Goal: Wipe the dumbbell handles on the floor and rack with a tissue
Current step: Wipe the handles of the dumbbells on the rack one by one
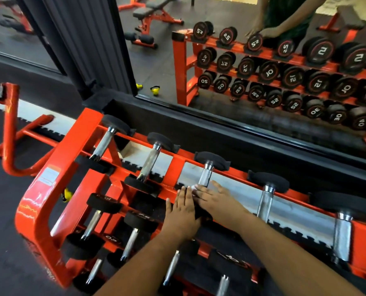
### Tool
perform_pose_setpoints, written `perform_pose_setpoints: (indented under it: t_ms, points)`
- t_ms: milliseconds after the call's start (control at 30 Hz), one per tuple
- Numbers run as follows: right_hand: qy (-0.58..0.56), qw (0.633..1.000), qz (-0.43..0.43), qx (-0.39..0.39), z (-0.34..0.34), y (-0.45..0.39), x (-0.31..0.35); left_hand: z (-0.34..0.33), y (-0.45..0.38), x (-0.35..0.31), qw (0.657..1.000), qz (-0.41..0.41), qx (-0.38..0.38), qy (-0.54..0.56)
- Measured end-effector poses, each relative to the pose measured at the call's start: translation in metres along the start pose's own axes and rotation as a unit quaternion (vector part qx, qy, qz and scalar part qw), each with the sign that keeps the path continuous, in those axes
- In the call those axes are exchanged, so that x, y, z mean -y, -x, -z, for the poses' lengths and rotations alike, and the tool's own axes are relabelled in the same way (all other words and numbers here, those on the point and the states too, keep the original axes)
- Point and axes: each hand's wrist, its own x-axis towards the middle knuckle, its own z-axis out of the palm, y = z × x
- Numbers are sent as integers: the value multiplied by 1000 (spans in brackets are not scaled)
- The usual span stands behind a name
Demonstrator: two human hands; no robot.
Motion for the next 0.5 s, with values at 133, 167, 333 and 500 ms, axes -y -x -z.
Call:
perform_pose_setpoints:
  t_ms: [133,167,333,500]
  points:
    - [-1,1000,-9,3,-3,8,-13,1,1,-2,1000,-4,0,-6]
    - [-1,999,-46,1,-3,7,-11,2,1,-2,1000,-3,0,-9]
    - [-64,997,-34,24,-11,16,2,3,0,-1,1000,-4,5,-8]
    - [-55,988,-145,-18,-13,8,-18,2,-1,-2,1000,-2,6,-29]
